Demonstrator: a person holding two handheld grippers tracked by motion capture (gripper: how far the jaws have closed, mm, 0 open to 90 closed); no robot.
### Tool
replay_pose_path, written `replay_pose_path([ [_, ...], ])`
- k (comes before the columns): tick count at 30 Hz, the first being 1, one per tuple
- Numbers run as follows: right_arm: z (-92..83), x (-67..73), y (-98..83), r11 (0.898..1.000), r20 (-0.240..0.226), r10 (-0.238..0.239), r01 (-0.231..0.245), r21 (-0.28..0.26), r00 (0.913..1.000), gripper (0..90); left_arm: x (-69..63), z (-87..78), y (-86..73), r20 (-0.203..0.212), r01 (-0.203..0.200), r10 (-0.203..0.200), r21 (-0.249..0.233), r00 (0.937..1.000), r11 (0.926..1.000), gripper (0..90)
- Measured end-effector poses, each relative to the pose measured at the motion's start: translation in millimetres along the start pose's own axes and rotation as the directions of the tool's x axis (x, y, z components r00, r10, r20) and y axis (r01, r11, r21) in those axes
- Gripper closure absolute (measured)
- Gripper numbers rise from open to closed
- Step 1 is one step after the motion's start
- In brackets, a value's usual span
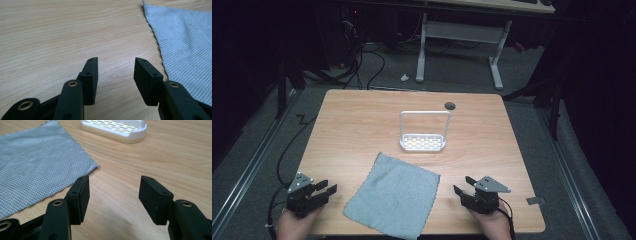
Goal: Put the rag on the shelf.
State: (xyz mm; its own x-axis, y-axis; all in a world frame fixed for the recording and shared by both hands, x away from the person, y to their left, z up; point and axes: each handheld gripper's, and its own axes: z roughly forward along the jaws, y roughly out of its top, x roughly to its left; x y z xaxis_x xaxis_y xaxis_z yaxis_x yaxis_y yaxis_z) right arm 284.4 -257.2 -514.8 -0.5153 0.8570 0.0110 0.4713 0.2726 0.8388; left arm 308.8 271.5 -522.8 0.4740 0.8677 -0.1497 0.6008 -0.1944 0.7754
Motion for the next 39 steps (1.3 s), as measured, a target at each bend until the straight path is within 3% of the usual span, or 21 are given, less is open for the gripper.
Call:
replay_pose_path([
  [8,2.0,-0.8,-0.3,1.0,-0.007,-0.002,0.002,0.005,1.0,42.5,-4.0,4.0,-0.6,-0.001,-0.018,0.018,0.017,0.9998,0.9997,53.8],
  [15,3.7,5.3,0.6,1.0,-0.024,-0.021,0.021,0.003,0.9995,43.4,-9.3,6.1,1.1,0.027,-0.019,0.019,0.011,0.9995,0.9997,54.0],
  [19,7.6,15.5,1.9,0.999,-0.058,-0.04,0.041,0.014,0.9975,51.1,-20.5,6.4,4.6,0.062,-0.051,0.051,0.01,0.9968,0.9986,58.3],
  [22,12.1,30.2,5.6,0.996,-0.113,-0.076,0.08,0.035,0.9907,63.3,-34.5,8.5,8.8,0.124,-0.073,0.07,0.022,0.9899,0.9971,69.1],
  [25,17.3,49.7,8.7,0.988,-0.162,-0.135,0.146,0.059,0.9775,83.9,-56.1,12.4,12.8,0.183,-0.14,0.131,0.037,0.9744,0.9895,80.9],
  [26,19.9,62.7,10.5,0.98,-0.2,-0.17,0.188,0.073,0.965,90.0,-63.8,14.4,13.7,0.189,-0.169,0.158,0.042,0.9691,0.9847,88.0],
  [27,19.9,62.7,10.5,0.98,-0.2,-0.17,0.188,0.073,0.965,90.0,-71.0,17.1,14.3,0.196,-0.197,0.183,0.052,0.9633,0.9791,88.0],
  [28,23.2,74.1,11.8,0.97,-0.234,-0.199,0.226,0.094,0.9516,90.0,-81.9,23.5,14.4,0.2,-0.256,0.235,0.09,0.9512,0.9623,89.7],
  [29,23.2,74.1,11.8,0.97,-0.234,-0.199,0.226,0.094,0.9516,90.0,-81.9,23.5,14.4,0.2,-0.256,0.235,0.09,0.9512,0.9623,89.7],
  [30,25.9,83.5,11.1,0.959,-0.25,-0.232,0.263,0.102,0.9402,90.0,-85.6,26.5,13.8,0.201,-0.279,0.254,0.108,0.9462,0.9543,89.8],
  [31,25.9,83.5,11.1,0.959,-0.25,-0.232,0.263,0.102,0.9402,90.0,-88.1,29.1,13.0,0.199,-0.294,0.267,0.122,0.943,0.948,89.8],
  [34,30.0,92.2,8.5,0.942,-0.264,-0.269,0.31,0.127,0.9262,90.0,-90.7,33.6,10.4,0.182,-0.326,0.297,0.16,0.9373,0.9317,89.8],
  [36,32.8,95.2,6.1,0.934,-0.272,-0.276,0.324,0.15,0.9217,90.0,-89.4,33.5,9.7,0.189,-0.321,0.291,0.153,0.9378,0.9346,89.8],
  [39,33.4,94.1,6.4,0.936,-0.276,-0.267,0.316,0.152,0.9235,90.0,-88.6,33.5,9.3,0.192,-0.319,0.289,0.149,0.938,0.9362,89.8],
])
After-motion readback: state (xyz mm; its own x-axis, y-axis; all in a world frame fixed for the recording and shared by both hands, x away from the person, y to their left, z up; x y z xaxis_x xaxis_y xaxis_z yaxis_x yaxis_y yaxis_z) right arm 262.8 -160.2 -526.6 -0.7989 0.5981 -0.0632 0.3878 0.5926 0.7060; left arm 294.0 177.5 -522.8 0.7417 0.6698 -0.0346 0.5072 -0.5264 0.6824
